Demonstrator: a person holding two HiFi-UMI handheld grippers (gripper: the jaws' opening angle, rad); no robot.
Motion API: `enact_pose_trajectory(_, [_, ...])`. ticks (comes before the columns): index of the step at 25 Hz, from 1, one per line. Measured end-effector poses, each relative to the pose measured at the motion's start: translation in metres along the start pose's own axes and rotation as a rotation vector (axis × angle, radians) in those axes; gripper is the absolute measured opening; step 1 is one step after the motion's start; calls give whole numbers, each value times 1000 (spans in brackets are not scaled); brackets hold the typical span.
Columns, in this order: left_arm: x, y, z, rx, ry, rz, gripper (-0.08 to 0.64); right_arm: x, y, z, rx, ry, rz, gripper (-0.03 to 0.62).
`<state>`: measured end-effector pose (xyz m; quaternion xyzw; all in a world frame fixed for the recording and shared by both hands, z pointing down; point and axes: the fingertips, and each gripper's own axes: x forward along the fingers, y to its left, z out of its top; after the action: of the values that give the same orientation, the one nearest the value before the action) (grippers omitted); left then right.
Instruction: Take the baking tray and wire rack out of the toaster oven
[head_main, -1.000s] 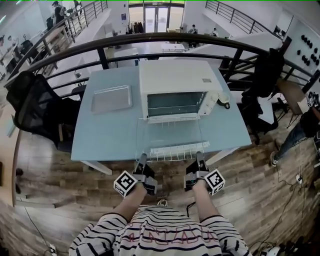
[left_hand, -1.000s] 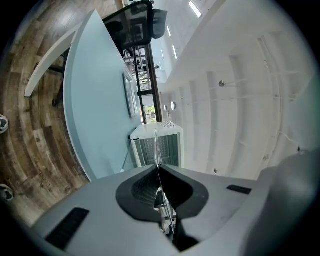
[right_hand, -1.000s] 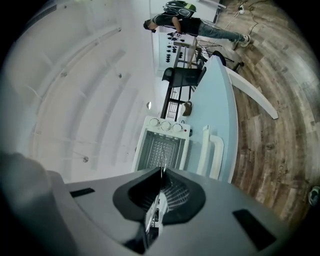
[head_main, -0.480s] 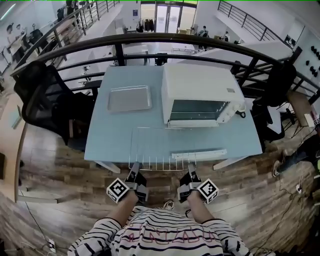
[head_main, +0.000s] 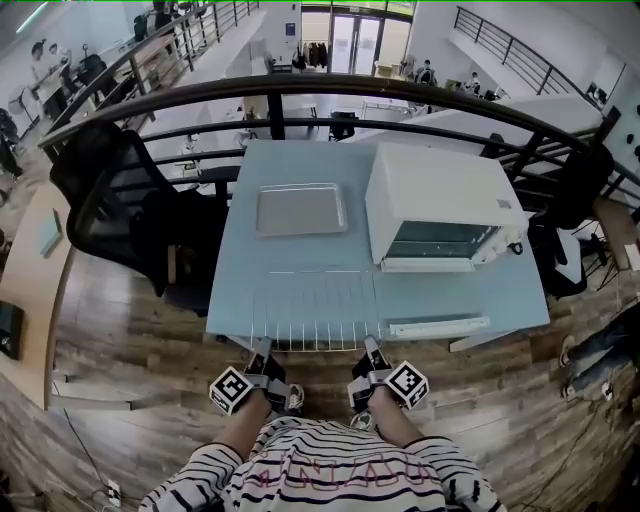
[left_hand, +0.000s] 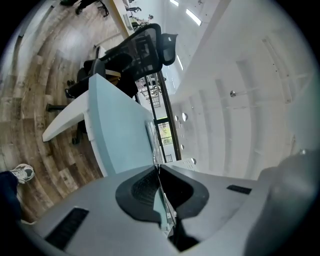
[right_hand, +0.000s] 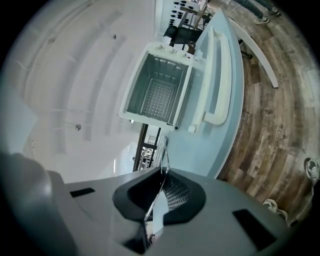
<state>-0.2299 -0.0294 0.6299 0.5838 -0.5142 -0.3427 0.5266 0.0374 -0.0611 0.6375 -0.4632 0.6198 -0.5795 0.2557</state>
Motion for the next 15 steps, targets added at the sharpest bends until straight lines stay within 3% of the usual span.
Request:
enact_pose_trajectory(8, [19, 28, 54, 18, 24, 44, 25, 57, -5, -33, 29, -4, -22, 31])
enact_pose_trajectory(15, [52, 42, 84, 1, 55, 72, 25, 99, 0, -38, 21, -8, -56, 31])
